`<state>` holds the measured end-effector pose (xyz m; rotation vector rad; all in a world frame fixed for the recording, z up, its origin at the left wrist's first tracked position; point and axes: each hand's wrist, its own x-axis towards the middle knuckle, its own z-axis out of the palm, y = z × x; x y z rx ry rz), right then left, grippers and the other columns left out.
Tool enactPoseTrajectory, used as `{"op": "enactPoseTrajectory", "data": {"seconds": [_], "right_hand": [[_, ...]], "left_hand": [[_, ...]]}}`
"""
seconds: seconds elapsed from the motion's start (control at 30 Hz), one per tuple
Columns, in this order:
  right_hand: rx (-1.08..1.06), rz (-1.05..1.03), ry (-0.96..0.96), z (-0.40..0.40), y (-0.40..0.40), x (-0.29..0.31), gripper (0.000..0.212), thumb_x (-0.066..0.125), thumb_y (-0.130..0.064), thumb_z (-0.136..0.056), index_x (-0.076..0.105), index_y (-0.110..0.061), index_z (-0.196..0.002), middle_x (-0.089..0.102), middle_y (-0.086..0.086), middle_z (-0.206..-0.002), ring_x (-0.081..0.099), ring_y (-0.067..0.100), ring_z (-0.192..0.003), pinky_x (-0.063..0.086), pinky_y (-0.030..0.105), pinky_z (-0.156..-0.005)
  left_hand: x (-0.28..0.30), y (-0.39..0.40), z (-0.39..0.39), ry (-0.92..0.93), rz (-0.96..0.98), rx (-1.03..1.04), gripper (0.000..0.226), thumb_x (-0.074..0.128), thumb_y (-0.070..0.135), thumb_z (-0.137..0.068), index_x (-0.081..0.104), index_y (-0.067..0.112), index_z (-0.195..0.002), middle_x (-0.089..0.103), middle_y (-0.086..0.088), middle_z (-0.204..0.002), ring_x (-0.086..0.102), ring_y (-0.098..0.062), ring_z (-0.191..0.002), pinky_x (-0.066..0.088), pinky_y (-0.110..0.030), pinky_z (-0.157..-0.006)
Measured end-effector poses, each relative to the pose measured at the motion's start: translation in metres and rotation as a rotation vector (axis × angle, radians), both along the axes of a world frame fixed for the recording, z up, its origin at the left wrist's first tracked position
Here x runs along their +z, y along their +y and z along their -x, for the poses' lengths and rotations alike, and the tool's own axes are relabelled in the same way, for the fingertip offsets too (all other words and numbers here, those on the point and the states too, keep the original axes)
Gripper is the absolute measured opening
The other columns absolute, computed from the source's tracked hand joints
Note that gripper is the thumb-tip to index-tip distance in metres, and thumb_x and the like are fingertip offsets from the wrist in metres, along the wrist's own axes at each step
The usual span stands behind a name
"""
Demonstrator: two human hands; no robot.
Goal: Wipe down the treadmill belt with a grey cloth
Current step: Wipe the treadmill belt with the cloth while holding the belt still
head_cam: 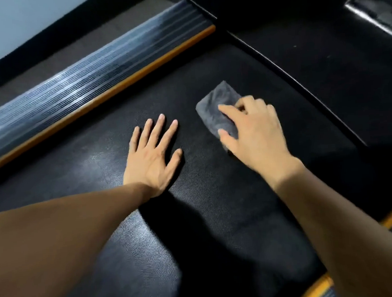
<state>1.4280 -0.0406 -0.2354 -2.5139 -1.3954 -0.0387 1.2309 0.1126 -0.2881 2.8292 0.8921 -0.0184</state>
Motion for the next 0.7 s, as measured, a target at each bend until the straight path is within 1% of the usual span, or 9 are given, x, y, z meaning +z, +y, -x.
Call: {"op": "enactPoseTrajectory", "data": {"seconds": [0.07, 0.13, 0.2, 0.33, 0.4, 0.47, 0.53, 0.63, 0.7], "right_hand": [[0.097, 0.020, 0.007, -0.010, 0.003, -0.004, 0.066, 0.063, -0.046, -0.085, 0.046, -0.024, -0.145, 0.044, 0.011, -0.147, 0.043, 0.031, -0.132, 0.034, 0.046, -0.110], [0.167, 0.078, 0.044, -0.010, 0.010, -0.016, 0.074, 0.058, -0.051, -0.089, 0.031, -0.028, -0.153, 0.028, 0.008, -0.160, 0.027, 0.026, -0.146, 0.023, 0.045, -0.120], [0.158, 0.100, 0.052, -0.006, 0.011, -0.024, 0.073, 0.051, -0.054, -0.093, 0.021, -0.031, -0.156, 0.019, 0.005, -0.164, 0.014, 0.021, -0.152, 0.015, 0.043, -0.123], [0.063, 0.045, 0.102, 0.000, -0.001, -0.027, 0.066, 0.046, -0.052, -0.097, 0.023, -0.031, -0.155, 0.013, 0.005, -0.165, 0.009, 0.021, -0.153, 0.013, 0.042, -0.124], [0.045, 0.041, 0.121, 0.001, -0.002, -0.030, 0.063, 0.047, -0.048, -0.098, 0.024, -0.033, -0.155, 0.012, 0.004, -0.166, 0.010, 0.022, -0.153, 0.016, 0.042, -0.123], [0.055, 0.002, 0.137, 0.003, 0.001, -0.033, 0.059, 0.050, -0.041, -0.098, 0.031, -0.033, -0.153, 0.019, 0.002, -0.164, 0.021, 0.023, -0.149, 0.025, 0.043, -0.120], [0.109, -0.068, 0.146, 0.001, 0.005, -0.040, 0.056, 0.055, -0.032, -0.097, 0.038, -0.031, -0.150, 0.027, 0.000, -0.160, 0.031, 0.022, -0.142, 0.032, 0.044, -0.114], [0.200, -0.114, 0.167, -0.012, 0.011, -0.043, 0.056, 0.060, -0.023, -0.093, 0.045, -0.031, -0.147, 0.032, -0.002, -0.158, 0.036, 0.019, -0.139, 0.035, 0.040, -0.112], [0.194, -0.119, 0.162, -0.034, 0.027, -0.044, 0.056, 0.062, -0.018, -0.091, 0.048, -0.027, -0.145, 0.035, 0.003, -0.157, 0.039, 0.023, -0.138, 0.034, 0.040, -0.114]], "left_hand": [[0.001, 0.001, 0.001, 0.005, 0.019, 0.001, 0.066, 0.024, 0.059, -0.100, 0.011, 0.039, -0.161, 0.007, 0.005, -0.172, 0.002, -0.020, -0.159, 0.003, -0.047, -0.128], [0.000, 0.000, 0.000, 0.000, 0.010, -0.001, 0.066, 0.027, 0.059, -0.100, 0.014, 0.039, -0.161, 0.009, 0.005, -0.171, 0.004, -0.021, -0.158, 0.004, -0.048, -0.128], [0.001, 0.001, -0.001, -0.002, 0.024, -0.006, 0.066, 0.028, 0.059, -0.099, 0.015, 0.038, -0.161, 0.010, 0.005, -0.171, 0.005, -0.021, -0.158, 0.004, -0.048, -0.127], [0.002, 0.001, -0.001, 0.023, 0.024, -0.007, 0.067, 0.025, 0.059, -0.100, 0.012, 0.038, -0.162, 0.007, 0.004, -0.172, 0.002, -0.022, -0.159, 0.003, -0.049, -0.127], [0.001, 0.000, -0.001, 0.019, 0.025, -0.010, 0.067, 0.024, 0.059, -0.100, 0.011, 0.037, -0.162, 0.006, 0.004, -0.172, 0.001, -0.023, -0.159, 0.003, -0.049, -0.127], [0.000, 0.001, -0.001, 0.011, 0.029, -0.013, 0.067, 0.024, 0.058, -0.100, 0.012, 0.036, -0.162, 0.006, 0.003, -0.172, 0.001, -0.023, -0.159, 0.003, -0.050, -0.127], [-0.002, 0.001, -0.002, 0.012, 0.023, -0.020, 0.067, 0.025, 0.057, -0.100, 0.013, 0.035, -0.162, 0.007, 0.002, -0.172, 0.002, -0.024, -0.159, 0.005, -0.051, -0.127], [-0.002, 0.002, -0.002, 0.028, 0.016, -0.032, 0.068, 0.026, 0.056, -0.100, 0.014, 0.033, -0.162, 0.008, 0.000, -0.172, 0.003, -0.026, -0.159, 0.008, -0.053, -0.126], [-0.001, 0.003, -0.002, 0.042, 0.016, -0.038, 0.068, 0.025, 0.056, -0.100, 0.011, 0.033, -0.163, 0.006, 0.000, -0.172, 0.001, -0.026, -0.159, 0.007, -0.053, -0.126]]}}
